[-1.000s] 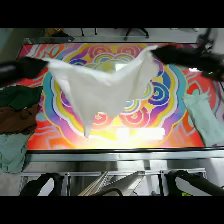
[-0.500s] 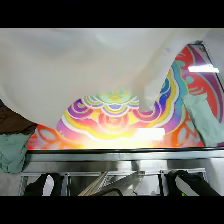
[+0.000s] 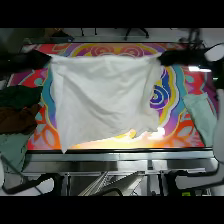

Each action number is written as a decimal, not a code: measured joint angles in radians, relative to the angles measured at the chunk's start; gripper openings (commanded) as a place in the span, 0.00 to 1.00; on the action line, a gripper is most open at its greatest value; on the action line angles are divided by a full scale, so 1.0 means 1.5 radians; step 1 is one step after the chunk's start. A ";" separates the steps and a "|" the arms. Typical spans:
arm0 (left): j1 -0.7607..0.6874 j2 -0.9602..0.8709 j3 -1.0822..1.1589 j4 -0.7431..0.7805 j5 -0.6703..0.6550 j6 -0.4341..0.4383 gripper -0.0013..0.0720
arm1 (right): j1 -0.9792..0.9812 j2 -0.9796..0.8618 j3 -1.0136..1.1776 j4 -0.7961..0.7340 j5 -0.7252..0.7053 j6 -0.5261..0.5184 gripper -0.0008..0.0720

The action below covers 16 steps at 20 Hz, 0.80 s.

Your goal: Fold the shirts.

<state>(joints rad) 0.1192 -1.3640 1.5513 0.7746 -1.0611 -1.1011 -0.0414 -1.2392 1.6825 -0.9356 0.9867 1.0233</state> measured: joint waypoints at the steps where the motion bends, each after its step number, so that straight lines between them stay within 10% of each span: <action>1: -0.017 -0.071 0.021 0.010 0.001 -0.001 0.04 | 0.000 -0.051 -0.007 -0.003 0.000 0.012 0.04; 3: -0.037 -0.195 0.083 0.023 -0.009 -0.032 0.09 | 0.000 -0.136 -0.014 -0.005 0.001 0.036 0.12; 5: -0.042 -0.285 0.155 0.032 -0.039 -0.061 0.93 | -0.001 -0.186 -0.017 -0.007 0.002 0.052 0.79; 11: 0.019 -0.357 0.290 0.045 -0.203 -0.170 0.95 | -0.055 -0.151 -0.012 -0.017 0.099 0.068 0.84; 16: 0.096 -0.227 0.070 0.126 -0.312 -0.194 0.95 | -0.138 -0.094 -0.073 -0.022 0.232 0.061 0.84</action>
<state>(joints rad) 0.2626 -1.7050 1.6569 0.9642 -1.5295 -1.3914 -0.2485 -1.3796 1.5726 -0.9680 1.3342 1.1141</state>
